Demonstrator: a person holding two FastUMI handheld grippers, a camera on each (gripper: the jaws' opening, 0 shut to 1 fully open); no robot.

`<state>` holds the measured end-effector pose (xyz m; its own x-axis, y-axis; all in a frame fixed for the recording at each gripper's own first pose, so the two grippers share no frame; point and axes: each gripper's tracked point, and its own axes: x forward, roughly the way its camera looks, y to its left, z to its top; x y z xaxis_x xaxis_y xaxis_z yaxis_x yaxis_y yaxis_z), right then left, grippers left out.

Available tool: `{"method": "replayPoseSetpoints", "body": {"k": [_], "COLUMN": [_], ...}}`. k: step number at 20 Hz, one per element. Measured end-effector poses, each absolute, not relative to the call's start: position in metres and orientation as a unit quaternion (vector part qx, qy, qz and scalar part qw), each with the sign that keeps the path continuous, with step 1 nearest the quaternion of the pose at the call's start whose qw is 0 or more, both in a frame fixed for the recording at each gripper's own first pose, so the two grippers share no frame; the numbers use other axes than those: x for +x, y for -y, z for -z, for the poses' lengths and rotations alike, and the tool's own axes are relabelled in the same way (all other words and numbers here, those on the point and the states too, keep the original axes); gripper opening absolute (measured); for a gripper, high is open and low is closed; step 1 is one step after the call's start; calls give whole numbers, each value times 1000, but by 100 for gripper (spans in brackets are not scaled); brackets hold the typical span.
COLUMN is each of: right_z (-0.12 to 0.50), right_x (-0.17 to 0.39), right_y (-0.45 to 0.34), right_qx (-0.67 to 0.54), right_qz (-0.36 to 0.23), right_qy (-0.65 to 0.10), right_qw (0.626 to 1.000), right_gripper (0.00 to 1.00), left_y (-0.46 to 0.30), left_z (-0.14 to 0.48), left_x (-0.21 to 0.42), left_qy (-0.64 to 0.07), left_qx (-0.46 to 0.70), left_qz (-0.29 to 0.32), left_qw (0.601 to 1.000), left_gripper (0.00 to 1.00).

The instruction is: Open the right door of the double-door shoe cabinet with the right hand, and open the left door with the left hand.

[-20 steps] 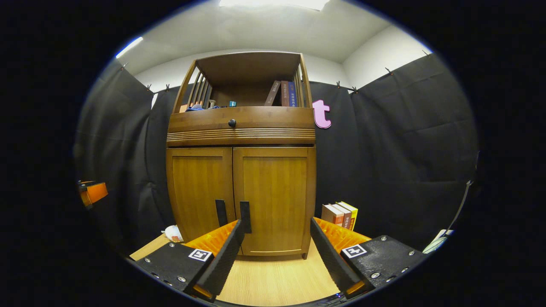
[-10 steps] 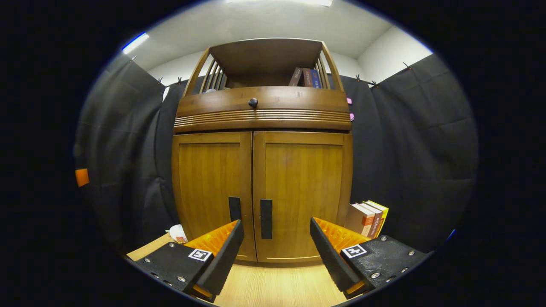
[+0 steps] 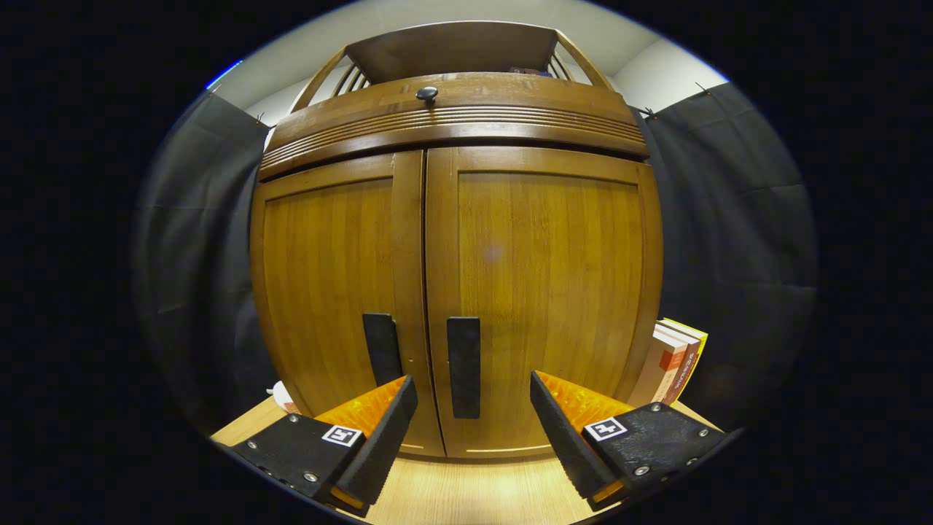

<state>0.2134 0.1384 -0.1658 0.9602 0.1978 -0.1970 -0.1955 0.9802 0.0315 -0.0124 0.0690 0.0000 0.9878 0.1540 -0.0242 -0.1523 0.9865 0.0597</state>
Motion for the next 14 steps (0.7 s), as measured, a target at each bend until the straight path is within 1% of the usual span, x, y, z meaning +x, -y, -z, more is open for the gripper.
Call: {"method": "replayPoseSetpoints", "body": {"k": [1,2,4,5,6,7,8,9,10,11,12,13,14], "right_z": [172,179,191,195,198,200,200,201,203,205,206,208,210], "right_x": [218,225,239,243,249,255,259,264,268,272,273,276,277], "right_y": [-142,-145,-148,-150,-151,-153,-155,-158,-159,-161,-162,-163,-163], "right_qx": [7,10,19,26,31,34,35,35,35,33,31,27,25], "right_qz": [-101,-102,-102,-101,-100,-100,-101,-100,-101,-101,-102,-101,-100], "right_qy": [-106,-112,-124,-127,-130,-130,-129,-127,-129,-131,-132,-132,-134], "right_qw": [989,988,987,986,986,986,986,986,986,986,985,986,986], "right_gripper": [95,100,86,89,87,82,80,74,71,66,64,65,57], "left_y": [-74,-79,-86,-88,-89,-92,-94,-97,-97,-98,-98,-99,-99], "left_z": [2,3,6,9,10,12,12,12,13,13,13,14,14], "left_x": [-11,-10,-6,-6,-5,-4,-3,-1,2,1,0,0,0], "left_qy": [-16,-19,-24,-26,-29,-31,-31,-32,-33,-34,-35,-36,-37], "left_qx": [30,31,32,32,32,33,33,33,32,32,31,31,32], "left_qz": [-82,-86,-94,-98,-102,-105,-108,-110,-111,-113,-114,-116,-117], "left_qw": [996,996,995,994,994,993,993,993,993,993,992,992,992], "left_gripper": [93,93,93,92,92,92,93,93,93,93,93,93,93]}}
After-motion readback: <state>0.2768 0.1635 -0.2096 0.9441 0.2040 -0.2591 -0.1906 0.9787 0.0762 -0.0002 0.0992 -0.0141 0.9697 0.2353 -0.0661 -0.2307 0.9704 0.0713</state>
